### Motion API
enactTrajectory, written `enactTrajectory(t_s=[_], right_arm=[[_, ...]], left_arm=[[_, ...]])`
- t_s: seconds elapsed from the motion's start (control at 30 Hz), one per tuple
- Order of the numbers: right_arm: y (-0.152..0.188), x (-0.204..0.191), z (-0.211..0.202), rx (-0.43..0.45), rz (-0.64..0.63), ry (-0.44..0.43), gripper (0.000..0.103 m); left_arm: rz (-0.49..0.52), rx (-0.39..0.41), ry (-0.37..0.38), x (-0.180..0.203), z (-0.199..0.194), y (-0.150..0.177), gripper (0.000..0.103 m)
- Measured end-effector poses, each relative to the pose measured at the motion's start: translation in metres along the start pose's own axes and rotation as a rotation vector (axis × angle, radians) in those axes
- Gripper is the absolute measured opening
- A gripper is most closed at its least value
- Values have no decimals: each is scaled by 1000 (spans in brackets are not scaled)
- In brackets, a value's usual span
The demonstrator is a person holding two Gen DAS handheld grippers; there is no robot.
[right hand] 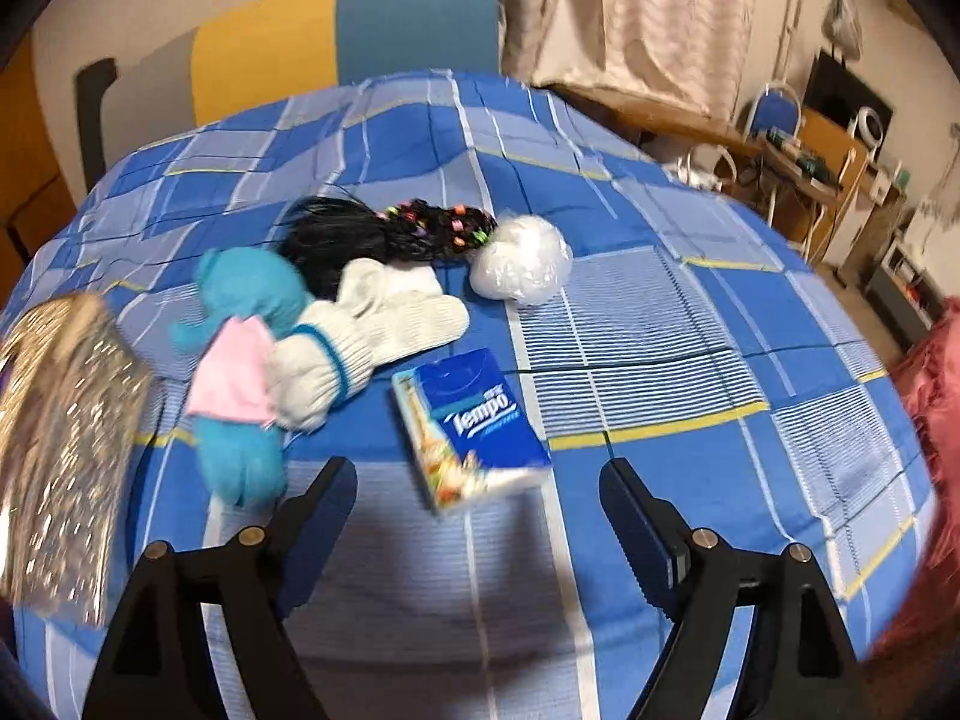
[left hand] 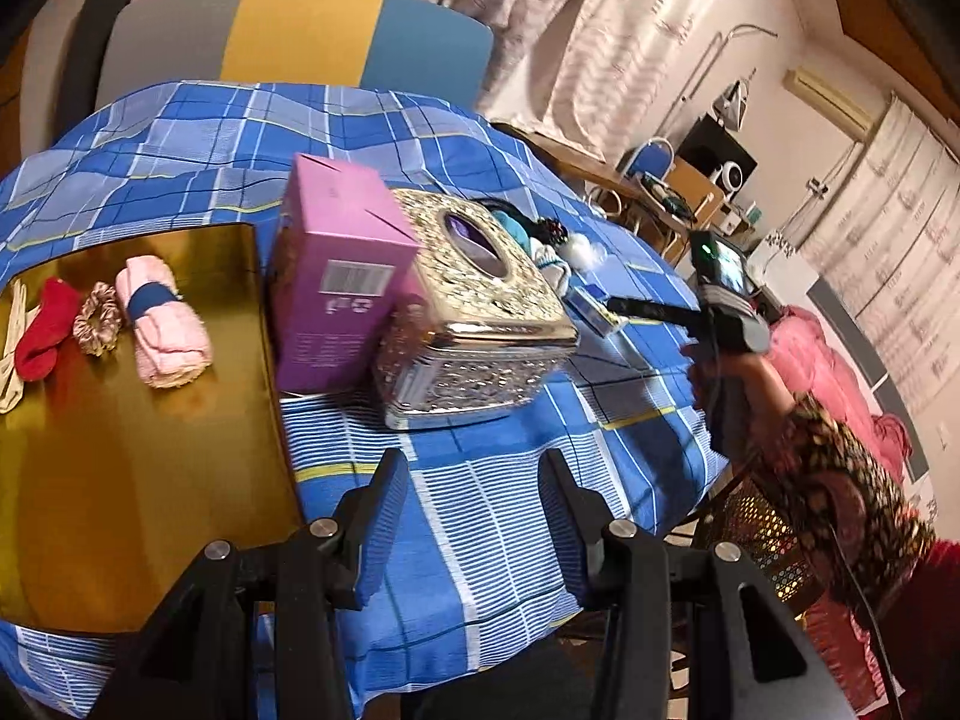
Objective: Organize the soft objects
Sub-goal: 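Grasp the blue Tempo tissue pack with the right tool while the left tool moves to the pile, then grasp the white knit glove with the left tool while the right holds the Tempo pack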
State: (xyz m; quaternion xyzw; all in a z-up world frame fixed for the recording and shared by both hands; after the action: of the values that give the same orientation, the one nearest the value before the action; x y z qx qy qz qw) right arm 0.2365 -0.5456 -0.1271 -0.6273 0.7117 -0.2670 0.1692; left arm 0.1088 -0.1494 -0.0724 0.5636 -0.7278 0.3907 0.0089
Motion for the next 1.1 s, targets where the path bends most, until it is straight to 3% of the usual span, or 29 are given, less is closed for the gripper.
enactTrajectory(t_s=[0.2,0.33,0.43,0.7,0.9,1.1], right_arm=[[-9,-1,33,-46,-42,-39,83],[-8,-1,50,-90,-31,-87,72],[-4,1,52,-109,-31,-96,61],[23,15,33,-165,-7,-107,60],[40,35,19,-175,128,-137,60],[37,55,13,-185,230,-179,60]], left_arm=[[26,-29,4,15,8,0,45],[52,-33,12,31,13,-5,45],[81,-40,19,49,18,-11,45],[186,-69,59,107,40,-31,45],[241,-146,38,156,89,-57,45],[275,-165,-87,187,169,-104,45]])
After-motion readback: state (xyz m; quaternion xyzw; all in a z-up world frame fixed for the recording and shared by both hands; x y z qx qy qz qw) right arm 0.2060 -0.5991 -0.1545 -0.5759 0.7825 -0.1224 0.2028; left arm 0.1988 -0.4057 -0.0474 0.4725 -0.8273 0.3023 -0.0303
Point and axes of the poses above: each gripper's, at about its wrist camera, not at the fingertips, and z roughly the way its jaws point, x to its right, y to its underside, the point moved 5 cm from there along z, roughly the way its jaws point, and after that the axes turned 8 degrees about -z, right-handed, at the moved point
